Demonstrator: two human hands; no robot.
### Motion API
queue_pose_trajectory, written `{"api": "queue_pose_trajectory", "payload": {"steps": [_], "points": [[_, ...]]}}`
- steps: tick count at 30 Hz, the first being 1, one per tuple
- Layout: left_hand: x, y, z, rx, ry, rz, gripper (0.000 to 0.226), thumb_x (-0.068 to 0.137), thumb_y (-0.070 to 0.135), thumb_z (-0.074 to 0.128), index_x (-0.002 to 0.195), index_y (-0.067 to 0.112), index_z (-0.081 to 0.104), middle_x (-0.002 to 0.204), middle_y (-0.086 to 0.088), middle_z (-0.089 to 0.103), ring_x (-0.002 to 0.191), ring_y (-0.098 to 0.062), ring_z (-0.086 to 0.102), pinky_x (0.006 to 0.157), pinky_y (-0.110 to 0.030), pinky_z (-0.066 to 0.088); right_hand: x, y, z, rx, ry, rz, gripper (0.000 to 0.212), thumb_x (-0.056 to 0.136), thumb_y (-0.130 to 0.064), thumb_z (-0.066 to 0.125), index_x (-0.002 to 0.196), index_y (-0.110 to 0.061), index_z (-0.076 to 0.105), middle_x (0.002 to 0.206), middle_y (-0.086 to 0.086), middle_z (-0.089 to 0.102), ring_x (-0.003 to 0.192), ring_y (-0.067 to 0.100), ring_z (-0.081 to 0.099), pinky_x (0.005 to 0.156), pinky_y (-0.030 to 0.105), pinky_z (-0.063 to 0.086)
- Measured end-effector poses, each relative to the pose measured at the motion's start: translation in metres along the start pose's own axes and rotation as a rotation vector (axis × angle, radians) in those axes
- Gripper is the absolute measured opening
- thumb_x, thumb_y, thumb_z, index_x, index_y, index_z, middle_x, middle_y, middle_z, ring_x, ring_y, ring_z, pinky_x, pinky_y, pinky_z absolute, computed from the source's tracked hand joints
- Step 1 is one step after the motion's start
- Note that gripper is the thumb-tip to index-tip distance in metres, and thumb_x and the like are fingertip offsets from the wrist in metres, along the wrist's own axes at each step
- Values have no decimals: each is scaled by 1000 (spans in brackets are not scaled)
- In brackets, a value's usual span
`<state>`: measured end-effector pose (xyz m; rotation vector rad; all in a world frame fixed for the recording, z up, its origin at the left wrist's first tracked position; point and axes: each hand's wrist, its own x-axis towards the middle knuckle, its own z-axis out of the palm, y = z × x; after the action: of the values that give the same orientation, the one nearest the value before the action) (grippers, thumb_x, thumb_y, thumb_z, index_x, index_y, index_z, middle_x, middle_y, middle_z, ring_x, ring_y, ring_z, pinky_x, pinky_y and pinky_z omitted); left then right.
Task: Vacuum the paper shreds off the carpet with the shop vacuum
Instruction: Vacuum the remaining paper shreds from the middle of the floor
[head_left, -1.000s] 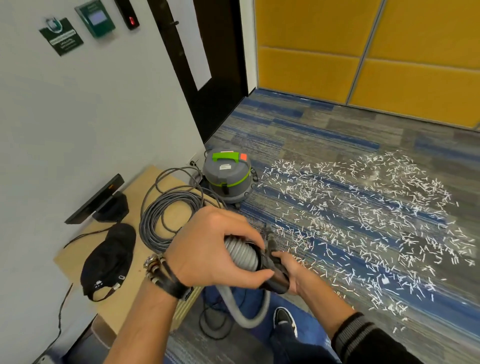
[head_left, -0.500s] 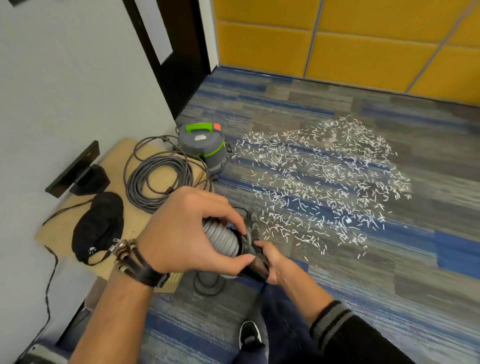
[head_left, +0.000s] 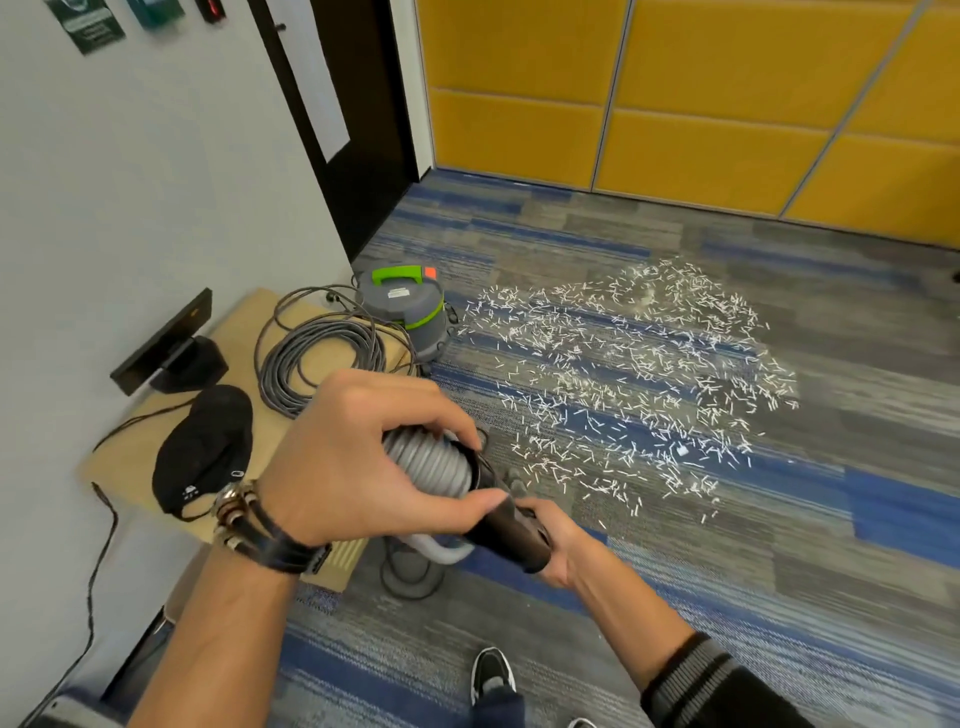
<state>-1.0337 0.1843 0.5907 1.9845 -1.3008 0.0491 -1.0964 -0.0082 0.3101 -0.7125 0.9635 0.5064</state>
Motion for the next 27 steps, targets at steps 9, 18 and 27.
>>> {"api": "queue_pose_trajectory", "payload": {"steps": [9,18,27], "points": [[1,13,68,22,-184,-54,26,66,43,89,83,26,78,77,16,67,70,-2,63,64,-33,55,18,5,-42,-35,171,-17,28,98,-36,51,99,-11,62,79,10,66,63,26,62,64,34,54],[3,62,64,26,-199,52,24,67,43,89,81,29,77,75,24,62,70,4,61,65,-23,52,-1,39,-68,32,110,54,31,98,-31,46,96,-5,63,82,15,69,76,31,63,80,41,54],[0,84,78,-62,-212,19,26,65,38,94,81,25,79,75,18,68,69,-6,65,65,-29,54,-17,55,-97,78,77,39,30,97,-30,49,106,-4,62,90,18,68,80,33,65,79,44,56]]}}
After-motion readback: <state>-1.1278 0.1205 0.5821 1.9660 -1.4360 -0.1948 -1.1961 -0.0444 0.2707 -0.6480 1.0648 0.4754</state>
